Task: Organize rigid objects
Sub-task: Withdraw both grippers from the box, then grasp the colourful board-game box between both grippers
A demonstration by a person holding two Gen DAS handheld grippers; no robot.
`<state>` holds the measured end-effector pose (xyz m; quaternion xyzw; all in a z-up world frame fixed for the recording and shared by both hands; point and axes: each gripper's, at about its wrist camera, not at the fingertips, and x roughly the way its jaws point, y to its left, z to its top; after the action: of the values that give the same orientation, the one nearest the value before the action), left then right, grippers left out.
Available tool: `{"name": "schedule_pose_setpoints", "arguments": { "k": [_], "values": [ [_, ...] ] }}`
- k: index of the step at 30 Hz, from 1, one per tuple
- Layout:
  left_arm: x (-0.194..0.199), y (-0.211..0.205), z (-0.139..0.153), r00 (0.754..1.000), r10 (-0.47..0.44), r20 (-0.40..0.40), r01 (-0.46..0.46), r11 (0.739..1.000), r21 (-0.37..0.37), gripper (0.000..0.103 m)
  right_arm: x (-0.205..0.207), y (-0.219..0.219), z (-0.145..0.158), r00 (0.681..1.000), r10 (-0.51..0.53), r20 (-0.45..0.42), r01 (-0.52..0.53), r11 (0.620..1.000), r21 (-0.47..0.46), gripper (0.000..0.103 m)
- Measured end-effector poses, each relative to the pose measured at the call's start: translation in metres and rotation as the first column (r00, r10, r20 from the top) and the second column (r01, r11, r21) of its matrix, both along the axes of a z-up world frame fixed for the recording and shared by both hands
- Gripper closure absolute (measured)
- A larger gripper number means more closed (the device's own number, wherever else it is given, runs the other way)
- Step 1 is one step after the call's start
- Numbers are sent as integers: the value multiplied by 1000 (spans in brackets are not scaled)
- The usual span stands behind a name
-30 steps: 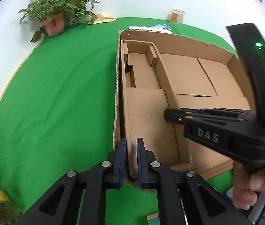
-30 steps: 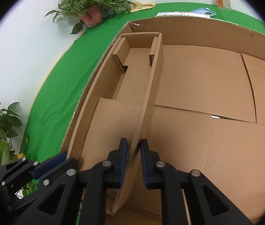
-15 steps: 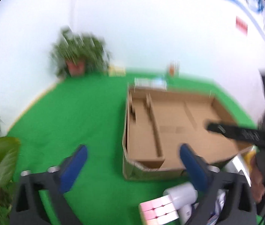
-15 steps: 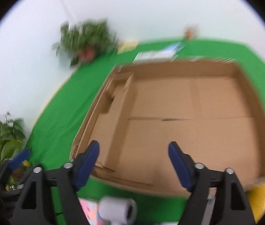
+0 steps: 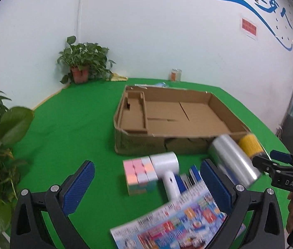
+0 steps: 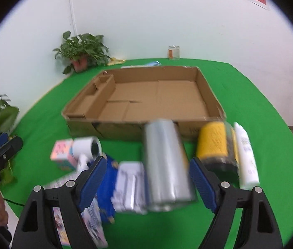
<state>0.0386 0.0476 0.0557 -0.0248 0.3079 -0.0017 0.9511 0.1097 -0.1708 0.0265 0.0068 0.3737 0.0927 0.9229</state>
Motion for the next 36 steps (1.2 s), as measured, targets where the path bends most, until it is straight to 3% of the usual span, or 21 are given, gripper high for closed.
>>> {"name": "schedule_pose_setpoints", "arguments": {
  "k": [4,7,8,9,11,13,14,15,16,17,21,23,24,26,29,30,36],
  "values": [
    [-17,-7,-18,997,-43,-65,40,998,-46,1,-16,-2,-16,1000,27,-17,-27,1000,3,21],
    [-27,-5,-20,996,-43,-75,40,999,-33,2,-28,-5,-22,999,48,-25,-47,998,38,22],
    [-30,-4,-21,996,-38,-76,36,999,-25,5,-31,-6,-22,998,56,-14,-55,997,55,27],
    [-31,-1,-21,996,-36,-76,34,999,-23,10,-35,-7,-22,998,58,-4,-58,997,60,34],
    [-29,4,-22,995,-42,-94,39,999,-29,53,-40,-6,-18,998,62,18,-63,996,64,36],
    [-20,12,-31,987,-59,-153,47,996,-76,62,-44,-5,-16,996,85,28,-88,992,94,33],
    [-17,18,-33,986,-69,-152,53,993,-108,54,-44,-4,-16,995,96,24,-98,990,104,21],
    [-13,21,-34,985,-85,-148,66,990,-128,44,-46,-2,-17,994,105,19,-107,988,116,17],
    [-8,28,-39,982,-108,-154,85,986,-144,8,-48,-1,-19,992,123,16,-124,983,134,17],
    [-5,31,-40,983,-100,-156,77,986,-145,1,-51,0,-21,990,140,9,-140,979,147,17],
    [16,53,-57,976,-106,-192,85,990,-116,1,-71,15,-40,956,290,-41,-274,935,224,17],
    [26,62,-68,961,-129,-244,90,982,-163,1,-80,28,-52,928,363,-84,-329,904,274,17],
    [32,67,-79,945,-176,-276,111,966,-235,1,-83,33,-58,914,390,-109,-343,888,305,17],
    [39,70,-92,923,-224,-313,129,946,-297,1,-87,45,-70,890,428,-158,-352,865,356,17],
    [46,67,-110,887,-259,-383,141,940,-309,6,-88,56,-77,886,423,-189,-333,865,375,18],
    [47,64,-116,864,-291,-411,158,932,-327,8,-87,59,-78,887,419,-195,-324,864,385,18],
    [32,44,-120,800,-392,-455,230,900,-370,16,-82,57,-80,907,362,-216,-276,897,345,28]
  ]
}}
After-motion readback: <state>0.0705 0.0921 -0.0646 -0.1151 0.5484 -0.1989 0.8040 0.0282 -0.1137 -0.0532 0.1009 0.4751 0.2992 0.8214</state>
